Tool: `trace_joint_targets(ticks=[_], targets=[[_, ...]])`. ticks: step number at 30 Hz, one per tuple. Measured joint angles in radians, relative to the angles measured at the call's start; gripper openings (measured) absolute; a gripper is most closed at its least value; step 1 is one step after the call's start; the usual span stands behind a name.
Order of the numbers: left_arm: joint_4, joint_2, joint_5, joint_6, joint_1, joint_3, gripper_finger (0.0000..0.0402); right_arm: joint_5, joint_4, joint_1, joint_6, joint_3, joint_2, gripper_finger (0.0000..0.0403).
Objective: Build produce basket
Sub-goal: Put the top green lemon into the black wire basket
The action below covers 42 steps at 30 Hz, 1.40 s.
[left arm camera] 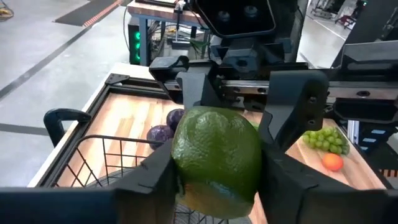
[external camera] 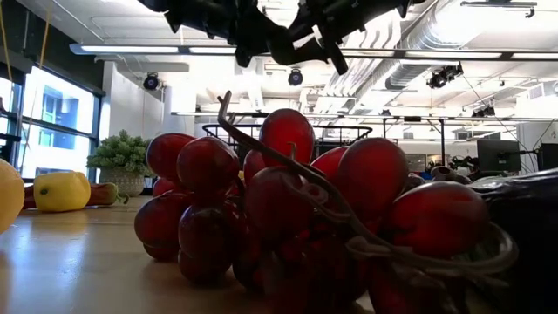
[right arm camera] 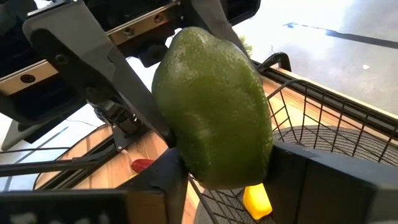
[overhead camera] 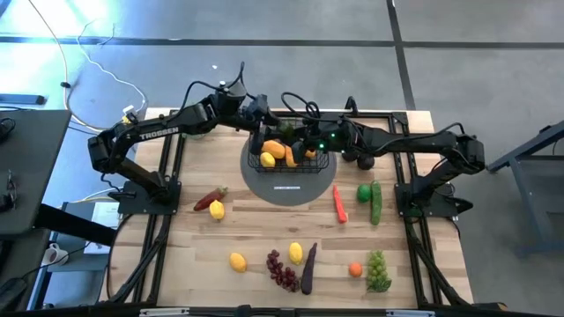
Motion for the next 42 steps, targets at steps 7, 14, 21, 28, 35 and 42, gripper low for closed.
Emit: trace_joint_targets(ticks=[7, 14, 21, 28, 35, 42], targets=[[-0.004, 0.0, -0.008, 0.01, 0.0, 0.0, 0.0152, -0.004, 0.002, 0.0, 0.006, 0.0, 0.0, 0.0227], [-0.076, 0.0, -0.075, 0.059, 0.002, 0.0, 0.0152, 0.013, -0.017, -0.016, 0.031, 0.0, -0.001, 0.0269], [-0.216, 0.0, -0.214, 0.093, 0.003, 0.0, 0.0152, 0.013, -0.116, -0.04, 0.029, 0.002, -0.03, 0.0288], [-0.376, 0.004, -0.295, 0.093, -0.003, 0.0, 0.0154, 0.014, -0.203, -0.08, 0.022, 0.004, -0.051, 0.0288], [-0.384, 0.038, -0.292, 0.017, -0.021, 0.0, 0.0156, 0.015, -0.27, -0.105, 0.023, 0.004, -0.051, 0.0289], [-0.399, 0.094, -0.297, -0.009, -0.051, 0.0, 0.0164, 0.016, -0.299, -0.115, 0.0, 0.004, -0.051, 0.0289]])
